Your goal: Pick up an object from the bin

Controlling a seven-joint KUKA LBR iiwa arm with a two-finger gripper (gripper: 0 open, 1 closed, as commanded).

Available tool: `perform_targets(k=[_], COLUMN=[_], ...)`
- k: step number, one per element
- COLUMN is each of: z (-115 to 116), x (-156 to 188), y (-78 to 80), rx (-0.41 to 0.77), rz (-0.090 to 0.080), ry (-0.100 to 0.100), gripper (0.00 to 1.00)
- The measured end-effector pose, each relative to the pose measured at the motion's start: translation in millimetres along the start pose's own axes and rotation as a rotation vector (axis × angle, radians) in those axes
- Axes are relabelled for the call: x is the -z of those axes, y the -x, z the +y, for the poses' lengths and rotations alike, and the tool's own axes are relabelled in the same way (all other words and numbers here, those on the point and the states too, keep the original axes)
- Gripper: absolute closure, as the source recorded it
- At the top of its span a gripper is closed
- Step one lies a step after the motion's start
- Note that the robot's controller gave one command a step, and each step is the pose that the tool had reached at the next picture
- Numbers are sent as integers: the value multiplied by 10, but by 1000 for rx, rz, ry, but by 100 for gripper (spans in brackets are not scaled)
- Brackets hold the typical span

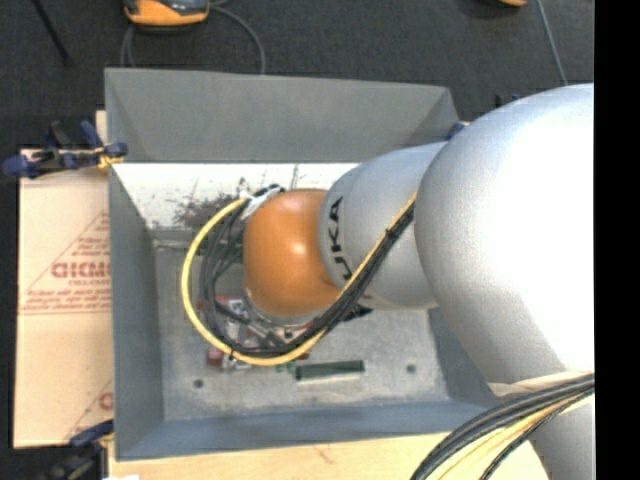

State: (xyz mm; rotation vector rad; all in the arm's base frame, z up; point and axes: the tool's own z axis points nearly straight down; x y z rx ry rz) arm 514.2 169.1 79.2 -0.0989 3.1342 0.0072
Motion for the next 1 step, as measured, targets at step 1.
perform_targets(k=[1], z=[-86], x=[1460], y=[-9], rx=[-3], rz=[3], ry=[-4], gripper=[100])
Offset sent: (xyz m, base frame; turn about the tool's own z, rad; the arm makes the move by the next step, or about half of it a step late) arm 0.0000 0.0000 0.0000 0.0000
